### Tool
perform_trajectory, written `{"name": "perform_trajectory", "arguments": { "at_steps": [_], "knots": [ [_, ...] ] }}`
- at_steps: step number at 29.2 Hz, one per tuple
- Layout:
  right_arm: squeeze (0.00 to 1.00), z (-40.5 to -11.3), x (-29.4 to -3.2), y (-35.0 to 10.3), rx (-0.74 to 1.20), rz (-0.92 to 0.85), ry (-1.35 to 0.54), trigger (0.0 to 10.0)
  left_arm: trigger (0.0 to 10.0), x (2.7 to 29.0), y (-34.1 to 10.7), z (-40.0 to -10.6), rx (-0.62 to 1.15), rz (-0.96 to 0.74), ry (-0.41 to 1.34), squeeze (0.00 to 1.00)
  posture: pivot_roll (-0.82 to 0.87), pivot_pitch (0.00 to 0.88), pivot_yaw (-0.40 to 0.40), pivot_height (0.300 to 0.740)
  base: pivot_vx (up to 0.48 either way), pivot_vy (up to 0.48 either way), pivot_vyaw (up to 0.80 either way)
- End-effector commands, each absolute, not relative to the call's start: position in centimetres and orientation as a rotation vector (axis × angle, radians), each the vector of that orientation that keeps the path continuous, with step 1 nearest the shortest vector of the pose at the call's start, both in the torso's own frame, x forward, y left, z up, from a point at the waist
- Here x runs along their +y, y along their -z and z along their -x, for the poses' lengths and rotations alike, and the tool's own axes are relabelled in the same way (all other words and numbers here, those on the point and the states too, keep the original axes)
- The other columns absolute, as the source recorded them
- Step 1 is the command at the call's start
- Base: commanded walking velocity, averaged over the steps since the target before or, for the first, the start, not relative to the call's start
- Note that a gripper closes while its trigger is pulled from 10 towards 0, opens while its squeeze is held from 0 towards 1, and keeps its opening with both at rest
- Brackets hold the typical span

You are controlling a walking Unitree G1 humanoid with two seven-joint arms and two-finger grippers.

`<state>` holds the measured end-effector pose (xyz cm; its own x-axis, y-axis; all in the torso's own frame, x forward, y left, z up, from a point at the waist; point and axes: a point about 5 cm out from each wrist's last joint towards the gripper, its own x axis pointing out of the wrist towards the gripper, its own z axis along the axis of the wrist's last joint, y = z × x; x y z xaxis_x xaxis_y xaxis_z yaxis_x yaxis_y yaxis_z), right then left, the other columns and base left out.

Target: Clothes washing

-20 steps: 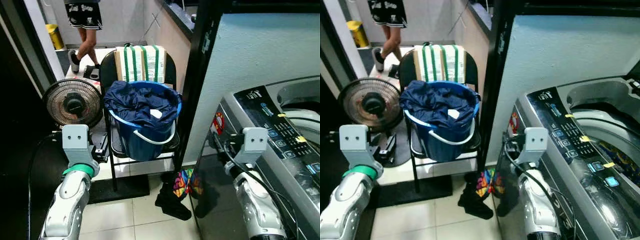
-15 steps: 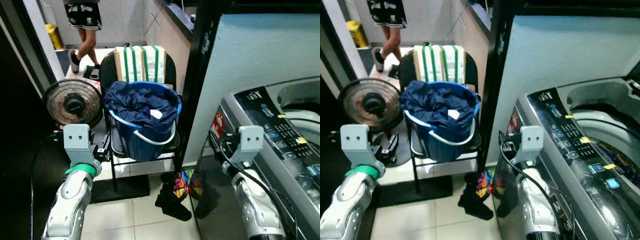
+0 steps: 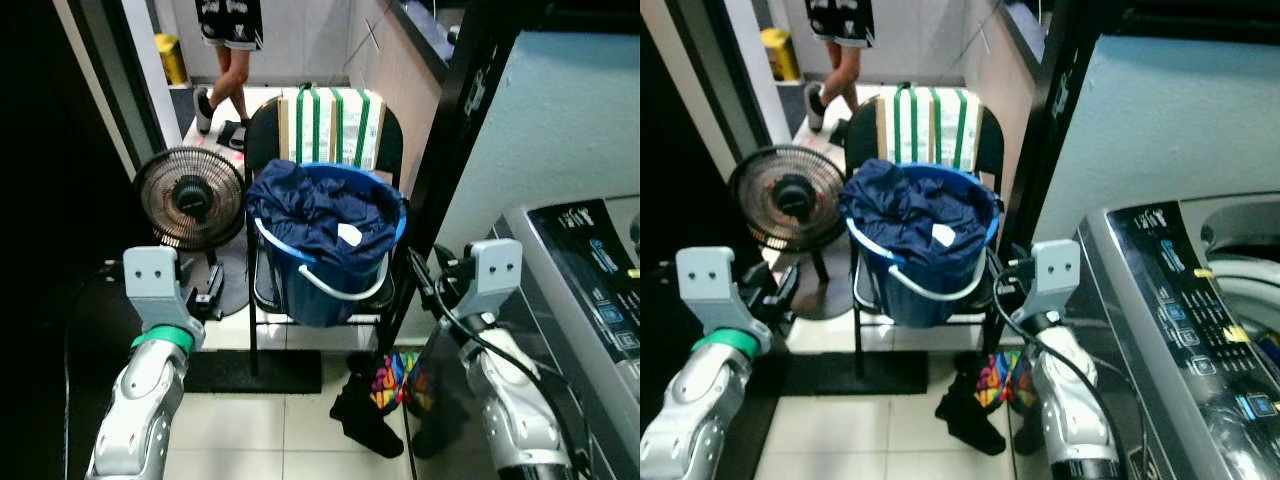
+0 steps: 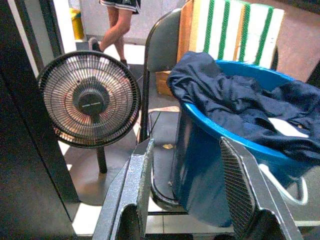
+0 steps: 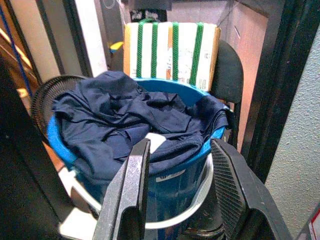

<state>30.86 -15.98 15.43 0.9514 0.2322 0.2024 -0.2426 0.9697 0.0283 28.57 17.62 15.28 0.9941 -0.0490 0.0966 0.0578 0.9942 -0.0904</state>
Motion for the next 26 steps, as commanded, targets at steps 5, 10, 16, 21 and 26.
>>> {"name": "perform_trajectory", "arguments": {
  "at_steps": [5,10,16,21,26],
  "knots": [
    [0.0,-30.86,-14.97,-15.65,-0.219,-0.004,-0.304,10.0,10.0,17.98,-15.03,-28.11,-0.087,0.084,0.05,0.0,0.1,0.013,0.034,0.74,0.368,0.0,0.48],
    [0.0,-30.82,-14.96,-15.81,-0.236,-0.023,-0.3,10.0,10.0,18.03,-14.99,-28.0,-0.086,0.08,0.051,0.0,0.1,0.013,0.034,0.74,0.366,0.0,0.8],
    [0.0,-30.8,-14.88,-15.87,-0.22,-0.046,-0.301,10.0,10.0,18.14,-15.02,-27.78,-0.085,0.084,0.052,0.0,0.1,0.023,0.033,0.74,0.366,0.0,0.0],
    [0.0,-30.78,-14.92,-15.81,-0.221,-0.039,-0.297,10.0,10.0,18.21,-15.06,-27.71,-0.089,0.101,0.055,0.0,0.1,0.026,0.034,0.74,0.363,0.0,0.0],
    [0.0,-30.85,-15.07,-15.81,-0.221,-0.032,-0.286,10.0,10.0,18.18,-15.15,-27.66,-0.089,0.136,0.066,0.0,0.1,0.026,0.034,0.74,0.194,0.0,0.0]
  ]
}}
